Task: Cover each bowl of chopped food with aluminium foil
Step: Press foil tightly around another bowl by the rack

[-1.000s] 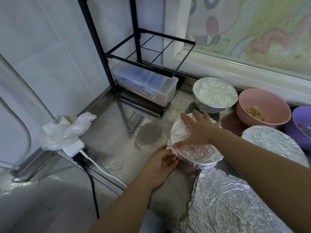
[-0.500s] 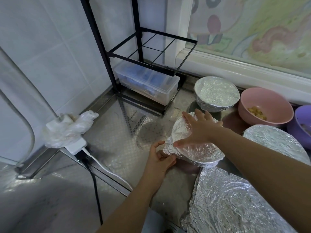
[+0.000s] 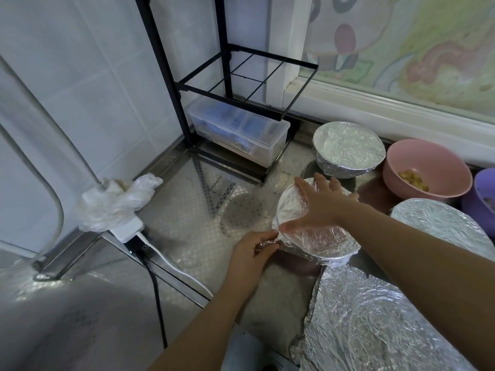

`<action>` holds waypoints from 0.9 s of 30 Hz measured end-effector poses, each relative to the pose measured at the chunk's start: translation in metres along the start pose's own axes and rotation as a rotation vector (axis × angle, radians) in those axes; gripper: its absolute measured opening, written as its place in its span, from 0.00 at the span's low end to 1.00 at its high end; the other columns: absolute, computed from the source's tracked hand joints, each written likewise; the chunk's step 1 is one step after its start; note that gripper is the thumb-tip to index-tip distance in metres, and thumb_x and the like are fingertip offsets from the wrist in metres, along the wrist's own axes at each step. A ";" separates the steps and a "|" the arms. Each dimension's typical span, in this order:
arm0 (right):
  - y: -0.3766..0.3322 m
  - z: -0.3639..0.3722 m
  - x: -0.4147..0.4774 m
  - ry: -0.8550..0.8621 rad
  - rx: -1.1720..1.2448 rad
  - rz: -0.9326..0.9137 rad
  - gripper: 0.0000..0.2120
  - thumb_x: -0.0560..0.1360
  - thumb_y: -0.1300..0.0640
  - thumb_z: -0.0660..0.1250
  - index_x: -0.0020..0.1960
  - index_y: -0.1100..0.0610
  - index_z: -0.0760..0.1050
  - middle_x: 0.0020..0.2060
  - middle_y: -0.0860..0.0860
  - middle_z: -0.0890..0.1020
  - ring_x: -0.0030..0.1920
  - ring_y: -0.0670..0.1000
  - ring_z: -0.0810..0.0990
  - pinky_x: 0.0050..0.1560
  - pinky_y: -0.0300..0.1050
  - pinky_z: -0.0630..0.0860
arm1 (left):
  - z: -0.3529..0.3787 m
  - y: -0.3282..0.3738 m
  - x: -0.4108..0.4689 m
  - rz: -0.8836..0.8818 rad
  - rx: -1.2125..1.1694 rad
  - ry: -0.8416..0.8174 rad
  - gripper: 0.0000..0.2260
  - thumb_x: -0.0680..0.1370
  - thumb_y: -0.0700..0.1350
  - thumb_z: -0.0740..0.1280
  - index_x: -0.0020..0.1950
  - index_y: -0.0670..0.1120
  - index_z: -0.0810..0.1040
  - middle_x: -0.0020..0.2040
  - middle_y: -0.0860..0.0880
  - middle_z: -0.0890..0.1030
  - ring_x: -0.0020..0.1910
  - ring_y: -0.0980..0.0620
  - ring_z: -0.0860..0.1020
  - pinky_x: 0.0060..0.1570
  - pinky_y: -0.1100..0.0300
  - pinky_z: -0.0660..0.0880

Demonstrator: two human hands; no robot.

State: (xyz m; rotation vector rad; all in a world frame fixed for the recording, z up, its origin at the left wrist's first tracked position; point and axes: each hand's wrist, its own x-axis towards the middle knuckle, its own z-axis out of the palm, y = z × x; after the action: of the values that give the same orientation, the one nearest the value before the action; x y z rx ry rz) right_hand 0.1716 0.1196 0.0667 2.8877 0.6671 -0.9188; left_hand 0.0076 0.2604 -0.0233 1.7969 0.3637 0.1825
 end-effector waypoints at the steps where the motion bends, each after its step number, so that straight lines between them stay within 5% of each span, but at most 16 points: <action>1: 0.000 0.000 0.000 0.000 -0.001 0.000 0.67 0.53 0.14 0.63 0.79 0.36 0.33 0.81 0.50 0.34 0.80 0.66 0.35 0.69 0.84 0.45 | -0.002 0.001 0.003 -0.005 0.003 -0.018 0.10 0.78 0.41 0.71 0.55 0.55 0.84 0.50 0.55 0.81 0.46 0.61 0.80 0.50 0.65 0.76; 5: 0.000 0.000 -0.001 0.000 0.005 0.000 0.67 0.53 0.14 0.63 0.79 0.36 0.32 0.81 0.51 0.34 0.80 0.65 0.35 0.69 0.84 0.45 | -0.013 0.012 0.024 -0.053 0.084 -0.173 0.07 0.80 0.43 0.69 0.49 0.55 0.82 0.49 0.52 0.75 0.37 0.62 0.78 0.41 0.64 0.76; 9: -0.001 0.001 0.000 0.000 0.021 0.016 0.67 0.52 0.14 0.63 0.79 0.36 0.32 0.81 0.51 0.34 0.80 0.65 0.35 0.69 0.83 0.45 | -0.021 0.022 0.049 -0.209 0.084 -0.360 0.02 0.80 0.45 0.69 0.48 0.50 0.81 0.49 0.47 0.81 0.41 0.50 0.80 0.46 0.54 0.79; 12: -0.003 0.000 -0.001 0.007 0.024 0.025 0.68 0.51 0.14 0.62 0.79 0.37 0.33 0.81 0.51 0.35 0.80 0.65 0.36 0.69 0.83 0.45 | -0.020 0.024 0.054 -0.322 -0.085 -0.367 0.03 0.79 0.44 0.70 0.51 0.46 0.80 0.44 0.49 0.83 0.43 0.55 0.81 0.49 0.55 0.78; 18: -0.004 0.003 -0.001 0.029 0.039 0.030 0.68 0.51 0.13 0.62 0.79 0.36 0.34 0.81 0.51 0.36 0.80 0.65 0.36 0.69 0.83 0.45 | -0.001 0.016 0.044 -0.469 -0.428 -0.079 0.12 0.76 0.41 0.74 0.57 0.41 0.77 0.45 0.46 0.82 0.38 0.55 0.81 0.39 0.63 0.77; 22: -0.003 0.005 0.000 0.035 0.041 0.033 0.67 0.52 0.13 0.62 0.79 0.36 0.34 0.81 0.51 0.35 0.80 0.65 0.36 0.69 0.84 0.45 | 0.022 0.016 0.034 -0.543 -0.725 0.156 0.16 0.77 0.35 0.71 0.63 0.36 0.73 0.55 0.35 0.81 0.46 0.48 0.83 0.51 0.57 0.81; 27: -0.003 0.006 0.001 0.034 0.044 0.035 0.66 0.53 0.14 0.62 0.79 0.36 0.34 0.81 0.51 0.35 0.80 0.65 0.35 0.69 0.83 0.45 | 0.045 0.032 0.031 -0.585 -1.023 0.372 0.15 0.78 0.33 0.68 0.64 0.36 0.74 0.59 0.36 0.81 0.50 0.47 0.82 0.57 0.56 0.79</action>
State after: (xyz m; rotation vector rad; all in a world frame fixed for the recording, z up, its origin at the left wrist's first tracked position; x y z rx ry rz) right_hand 0.1679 0.1213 0.0620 2.9493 0.6048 -0.8940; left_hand 0.0555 0.2232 -0.0061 0.6008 0.8578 0.2291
